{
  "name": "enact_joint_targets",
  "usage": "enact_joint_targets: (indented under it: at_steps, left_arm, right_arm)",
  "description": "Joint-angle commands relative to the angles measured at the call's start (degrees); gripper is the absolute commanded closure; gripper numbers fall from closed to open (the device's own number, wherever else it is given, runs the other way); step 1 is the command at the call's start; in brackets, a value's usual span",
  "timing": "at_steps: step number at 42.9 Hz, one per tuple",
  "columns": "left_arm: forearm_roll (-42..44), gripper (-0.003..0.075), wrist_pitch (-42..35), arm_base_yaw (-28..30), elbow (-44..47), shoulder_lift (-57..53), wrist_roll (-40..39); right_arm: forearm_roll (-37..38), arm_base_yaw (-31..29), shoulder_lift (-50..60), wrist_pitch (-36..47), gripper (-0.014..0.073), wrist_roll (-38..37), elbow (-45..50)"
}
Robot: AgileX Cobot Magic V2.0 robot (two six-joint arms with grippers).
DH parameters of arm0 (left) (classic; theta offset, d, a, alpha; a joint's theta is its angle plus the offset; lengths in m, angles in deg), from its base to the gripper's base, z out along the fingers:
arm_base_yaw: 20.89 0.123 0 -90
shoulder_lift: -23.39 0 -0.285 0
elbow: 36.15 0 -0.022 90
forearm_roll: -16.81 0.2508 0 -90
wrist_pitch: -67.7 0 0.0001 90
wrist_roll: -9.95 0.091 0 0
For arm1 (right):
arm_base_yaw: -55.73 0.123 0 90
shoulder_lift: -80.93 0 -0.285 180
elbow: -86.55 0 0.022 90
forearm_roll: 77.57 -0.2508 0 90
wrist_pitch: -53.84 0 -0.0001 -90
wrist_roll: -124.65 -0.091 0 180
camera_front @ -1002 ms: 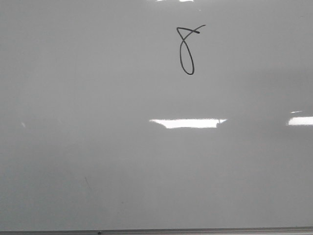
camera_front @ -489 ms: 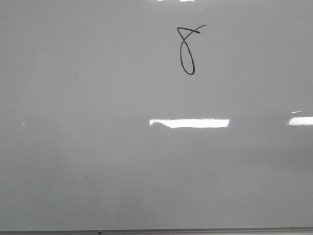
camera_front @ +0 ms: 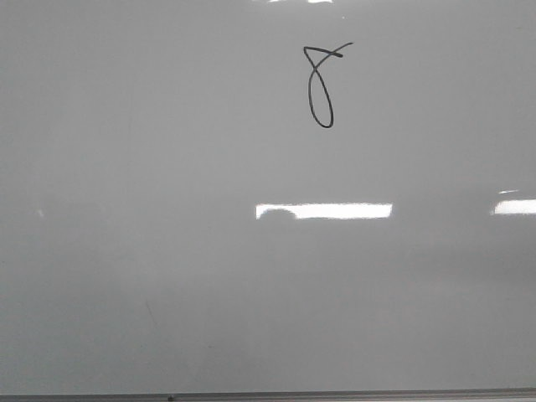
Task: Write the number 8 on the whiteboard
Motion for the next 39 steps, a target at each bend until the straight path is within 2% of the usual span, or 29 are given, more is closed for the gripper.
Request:
enact_joint_targets:
  at_steps: [1,39]
  left_arm:
    - [-0.5,0.0741,-4.6,-0.3,0.9,-0.8,0.0]
    - [-0.5,0.0741,-4.6,-0.3,0.9,-0.8,0.0]
  right_arm:
    - [0.0,-0.2,1.0,5.6,0.0663,-1.7,-0.1]
    - [0.0,0.8,1.0,7.0,0.0663,-1.7,-0.1]
